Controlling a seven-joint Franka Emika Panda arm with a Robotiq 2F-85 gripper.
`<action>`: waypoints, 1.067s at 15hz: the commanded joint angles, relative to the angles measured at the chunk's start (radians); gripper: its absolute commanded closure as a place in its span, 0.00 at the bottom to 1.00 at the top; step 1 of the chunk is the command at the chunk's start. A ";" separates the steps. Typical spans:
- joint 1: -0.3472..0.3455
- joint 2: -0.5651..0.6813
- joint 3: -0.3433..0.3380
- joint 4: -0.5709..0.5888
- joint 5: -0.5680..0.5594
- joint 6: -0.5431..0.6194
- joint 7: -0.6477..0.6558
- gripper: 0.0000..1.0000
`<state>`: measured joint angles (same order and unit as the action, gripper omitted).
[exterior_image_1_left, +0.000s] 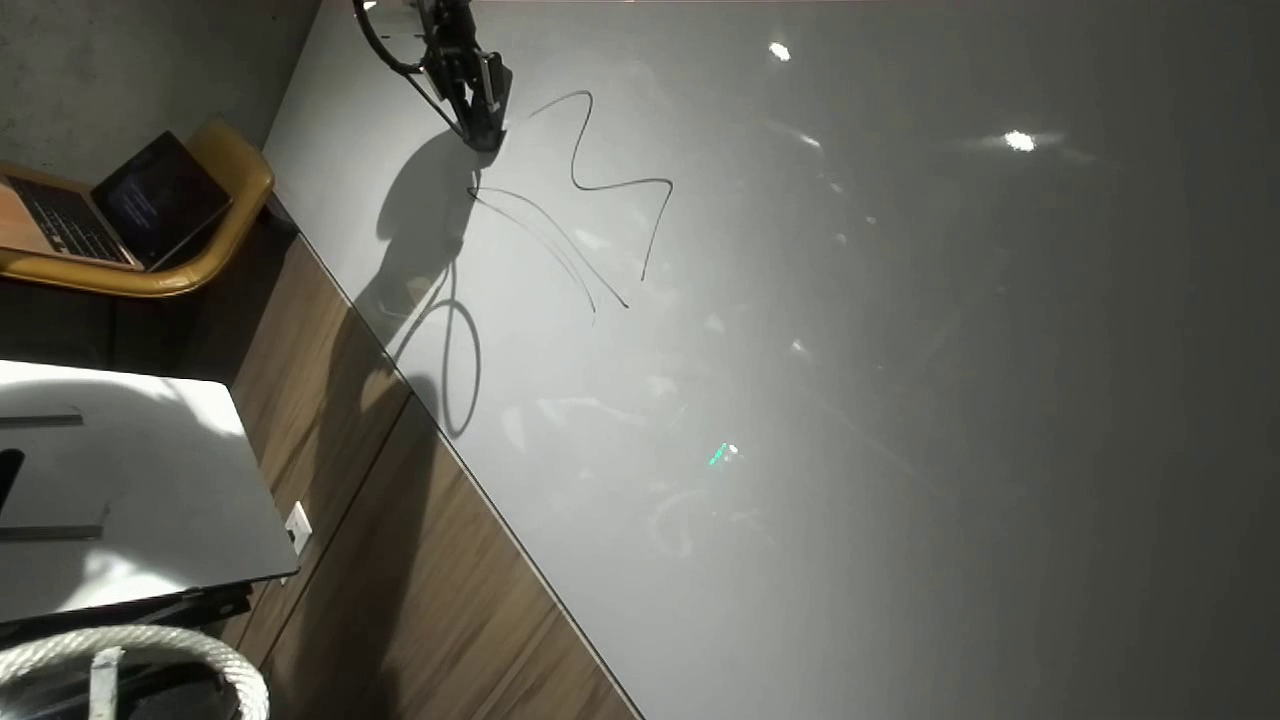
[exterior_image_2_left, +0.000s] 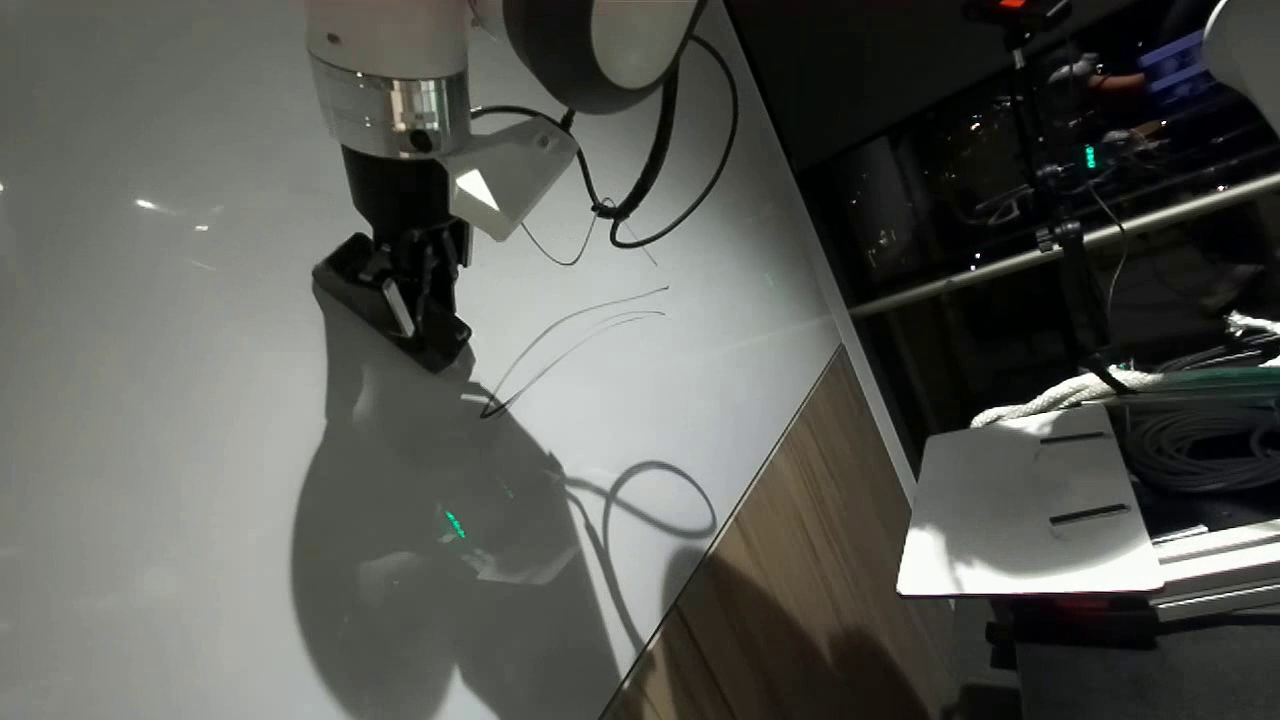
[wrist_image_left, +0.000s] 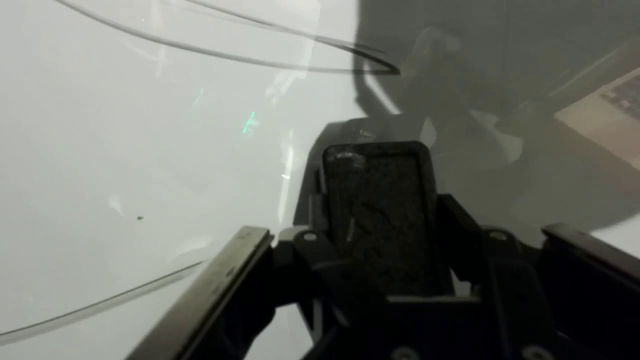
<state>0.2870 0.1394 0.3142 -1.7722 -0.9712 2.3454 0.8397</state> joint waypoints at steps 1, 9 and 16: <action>0.004 0.082 -0.052 0.080 -0.017 0.001 -0.032 0.70; -0.050 -0.049 -0.118 -0.032 0.023 0.006 -0.058 0.70; -0.133 -0.166 -0.182 -0.138 0.059 0.016 -0.058 0.70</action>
<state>0.2223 -0.0048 0.1856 -1.9218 -0.9041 2.3353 0.8148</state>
